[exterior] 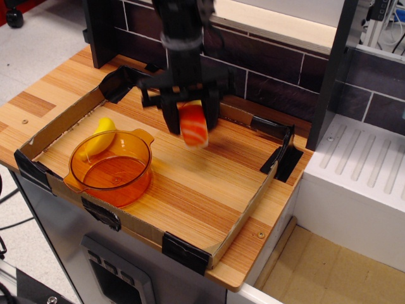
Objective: Take sushi out of pot
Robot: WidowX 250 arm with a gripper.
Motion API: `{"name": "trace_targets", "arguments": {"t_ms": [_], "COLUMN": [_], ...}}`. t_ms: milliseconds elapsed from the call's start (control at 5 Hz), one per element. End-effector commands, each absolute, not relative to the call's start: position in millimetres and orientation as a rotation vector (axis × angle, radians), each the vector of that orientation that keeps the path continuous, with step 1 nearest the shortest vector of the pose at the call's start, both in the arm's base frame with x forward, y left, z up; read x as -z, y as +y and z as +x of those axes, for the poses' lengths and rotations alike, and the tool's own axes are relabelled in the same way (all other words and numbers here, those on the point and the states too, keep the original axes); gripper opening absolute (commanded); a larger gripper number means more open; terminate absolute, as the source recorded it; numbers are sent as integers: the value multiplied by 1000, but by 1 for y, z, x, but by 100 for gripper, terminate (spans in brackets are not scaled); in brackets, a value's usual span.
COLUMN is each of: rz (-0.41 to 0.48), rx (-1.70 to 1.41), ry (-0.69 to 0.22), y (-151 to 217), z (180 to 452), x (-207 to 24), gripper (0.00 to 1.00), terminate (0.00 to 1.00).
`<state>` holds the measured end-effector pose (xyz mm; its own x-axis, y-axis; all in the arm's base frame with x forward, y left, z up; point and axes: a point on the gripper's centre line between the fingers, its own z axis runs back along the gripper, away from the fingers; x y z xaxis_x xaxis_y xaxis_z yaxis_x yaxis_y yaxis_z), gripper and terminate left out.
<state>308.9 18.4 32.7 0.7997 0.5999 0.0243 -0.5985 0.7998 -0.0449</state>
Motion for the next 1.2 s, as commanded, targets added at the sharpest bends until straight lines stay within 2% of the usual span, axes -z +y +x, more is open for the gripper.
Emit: {"name": "trace_targets", "arguments": {"t_ms": [0,600,800,1000], "rz": [-8,10,21,9], "rx": [-578,-543,-512,-536], "ry": [-103,-68,-44,-51], "y": [-16,-33,-34,-34], "z": [329,331,330,324], "x": [-24,-7,-7,-13], "gripper": [0,0,100,100], "terminate": [0,0,0,0]}}
